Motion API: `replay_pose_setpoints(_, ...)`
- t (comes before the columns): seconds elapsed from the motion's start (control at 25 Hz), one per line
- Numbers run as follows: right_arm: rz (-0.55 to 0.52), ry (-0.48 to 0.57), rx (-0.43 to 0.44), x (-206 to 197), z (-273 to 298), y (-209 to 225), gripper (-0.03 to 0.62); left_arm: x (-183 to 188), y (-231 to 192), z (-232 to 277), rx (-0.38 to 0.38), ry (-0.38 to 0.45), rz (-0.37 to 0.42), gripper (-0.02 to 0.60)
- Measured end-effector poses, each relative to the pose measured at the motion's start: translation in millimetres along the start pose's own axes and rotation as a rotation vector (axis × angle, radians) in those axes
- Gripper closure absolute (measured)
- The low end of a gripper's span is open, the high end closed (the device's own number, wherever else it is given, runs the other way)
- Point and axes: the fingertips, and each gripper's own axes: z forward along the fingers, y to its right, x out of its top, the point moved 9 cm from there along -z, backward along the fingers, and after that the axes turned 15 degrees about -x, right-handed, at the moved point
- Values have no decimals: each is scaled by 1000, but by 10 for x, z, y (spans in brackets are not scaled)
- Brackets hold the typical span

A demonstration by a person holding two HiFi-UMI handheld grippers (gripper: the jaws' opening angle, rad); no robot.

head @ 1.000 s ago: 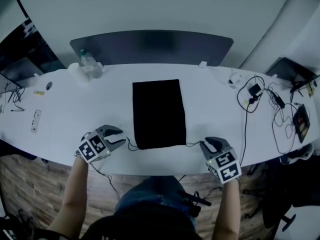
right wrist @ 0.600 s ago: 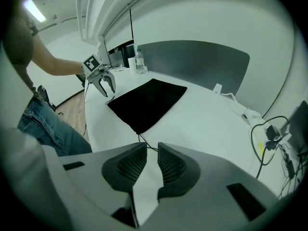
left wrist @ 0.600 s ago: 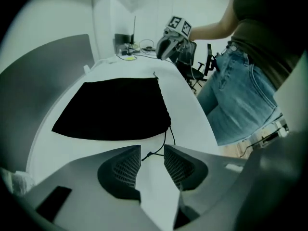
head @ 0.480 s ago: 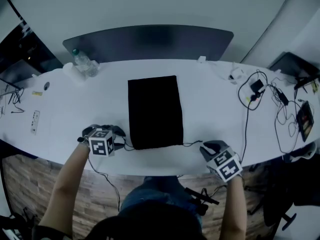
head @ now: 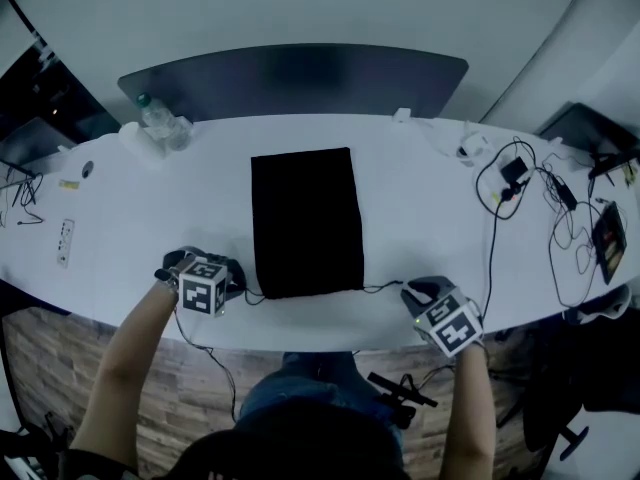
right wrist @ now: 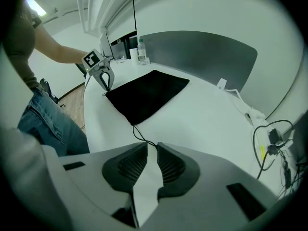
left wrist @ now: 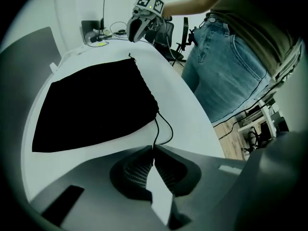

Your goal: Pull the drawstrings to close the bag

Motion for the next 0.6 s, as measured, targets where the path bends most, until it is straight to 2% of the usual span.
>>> replay_pose_setpoints(0.16, -62, -16, 51, -37, 31, -22, 483, -74, 93, 26, 23, 60, -96, 568)
replay_pose_setpoints(0.28, -158, -36, 49, -62, 105, -25, 457, -103, 180, -20, 65, 125, -155, 568)
replay_pose_setpoints(0.36, -235, -48, 46, -70, 189, -17, 459, -107, 246, -72, 102, 173, -196, 568)
replay_pose_setpoints(0.6, -473, -101, 125, 53, 540, -145, 474, -239, 404, -103, 187, 301, -333, 568)
